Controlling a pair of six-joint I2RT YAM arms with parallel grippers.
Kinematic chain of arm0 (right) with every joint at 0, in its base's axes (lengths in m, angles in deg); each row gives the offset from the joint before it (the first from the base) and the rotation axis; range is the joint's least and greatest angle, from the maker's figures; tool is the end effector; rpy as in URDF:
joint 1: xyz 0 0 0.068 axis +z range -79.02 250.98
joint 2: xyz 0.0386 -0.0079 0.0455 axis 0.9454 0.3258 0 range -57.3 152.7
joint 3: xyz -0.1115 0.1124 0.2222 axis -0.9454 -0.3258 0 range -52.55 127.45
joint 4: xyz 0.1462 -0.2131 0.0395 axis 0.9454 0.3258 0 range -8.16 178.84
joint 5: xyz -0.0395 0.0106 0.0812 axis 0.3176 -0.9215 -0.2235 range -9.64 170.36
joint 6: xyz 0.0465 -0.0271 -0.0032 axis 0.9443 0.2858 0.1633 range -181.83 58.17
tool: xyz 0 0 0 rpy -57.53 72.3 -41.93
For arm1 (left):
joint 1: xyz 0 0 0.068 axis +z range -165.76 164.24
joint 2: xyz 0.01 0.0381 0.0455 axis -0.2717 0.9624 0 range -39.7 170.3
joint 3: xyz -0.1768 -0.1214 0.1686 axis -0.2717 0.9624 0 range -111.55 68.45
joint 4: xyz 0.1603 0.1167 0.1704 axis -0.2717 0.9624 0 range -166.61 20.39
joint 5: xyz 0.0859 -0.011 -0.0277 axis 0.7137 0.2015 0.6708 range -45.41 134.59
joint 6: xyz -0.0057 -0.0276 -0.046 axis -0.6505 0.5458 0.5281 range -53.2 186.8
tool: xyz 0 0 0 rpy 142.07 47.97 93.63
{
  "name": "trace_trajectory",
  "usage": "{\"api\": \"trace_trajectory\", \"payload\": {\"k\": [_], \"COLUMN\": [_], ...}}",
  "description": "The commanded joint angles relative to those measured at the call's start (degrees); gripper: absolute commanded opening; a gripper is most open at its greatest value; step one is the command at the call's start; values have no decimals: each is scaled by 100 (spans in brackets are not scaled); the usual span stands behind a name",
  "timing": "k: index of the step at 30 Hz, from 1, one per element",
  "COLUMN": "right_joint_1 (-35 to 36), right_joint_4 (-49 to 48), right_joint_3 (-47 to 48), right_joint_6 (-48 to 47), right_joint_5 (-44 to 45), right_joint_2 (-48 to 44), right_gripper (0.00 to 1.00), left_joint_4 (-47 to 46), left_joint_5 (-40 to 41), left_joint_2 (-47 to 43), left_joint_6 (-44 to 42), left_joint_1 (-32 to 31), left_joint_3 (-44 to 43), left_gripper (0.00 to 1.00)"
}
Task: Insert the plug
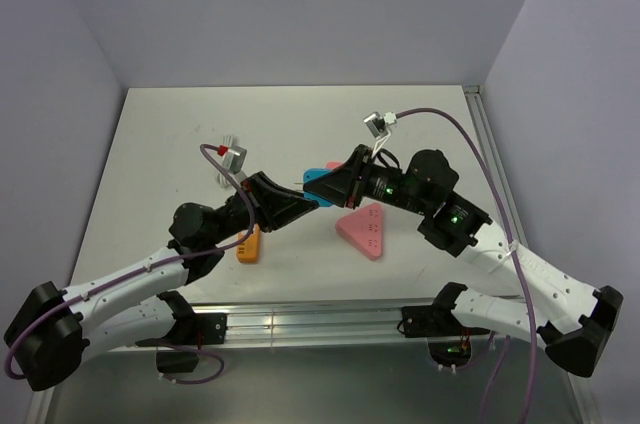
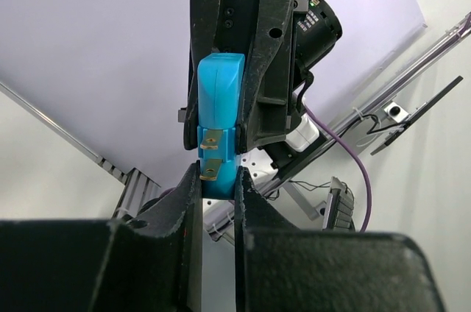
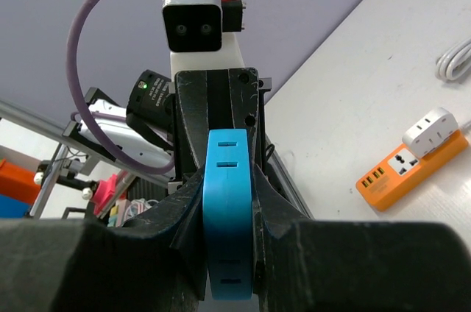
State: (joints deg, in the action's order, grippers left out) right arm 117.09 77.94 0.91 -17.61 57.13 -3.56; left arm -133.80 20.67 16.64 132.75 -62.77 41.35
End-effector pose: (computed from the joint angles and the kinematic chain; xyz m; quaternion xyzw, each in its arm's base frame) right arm 0.1395 0.1652 0.3919 -0.1577 0.6679 0.6036 0.4058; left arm 0.1332 -0.1641 0.3158 0.0922 0.5266 -0.7578 0.3739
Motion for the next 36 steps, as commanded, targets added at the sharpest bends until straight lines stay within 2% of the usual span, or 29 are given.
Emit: {"api": "trace_trajectory", "payload": {"k": [1,4,5,11,15,20,24,36], "right_joint_1": [109,109,118,118,118,109,100,100], "right_joint_4": [74,21,21,82,39,74,144,-76], "right_joint_3": [209,227,227,297,289,201,183,192], "right_joint_6": [-20,7,-2,-28,-37,-125,-160,-72], "right_joint_5": [-121,-174,-200,-209,-165,11,143,-209], "right_joint_2": [163,207,216,278,252,6,-231,58], "right_gripper": [27,30,34,37,30,41,44,43], "left_joint_4": [-20,15,-3,68,94,208,261,155], "left_joint_5": [55,63,54,54,89,186,221,151], "left_joint_2": [-70,-61,-61,-79,-131,-228,-246,-202], "left_joint_6": [-285,-302,-302,-346,-355,-390,-382,-320], "left_joint_1": [-11,-11,-11,-11,-19,-11,-2,-2], "left_joint_3": [-77,-86,-77,-77,-42,-7,11,2], "left_gripper": [0,0,0,0,0,0,0,0]}}
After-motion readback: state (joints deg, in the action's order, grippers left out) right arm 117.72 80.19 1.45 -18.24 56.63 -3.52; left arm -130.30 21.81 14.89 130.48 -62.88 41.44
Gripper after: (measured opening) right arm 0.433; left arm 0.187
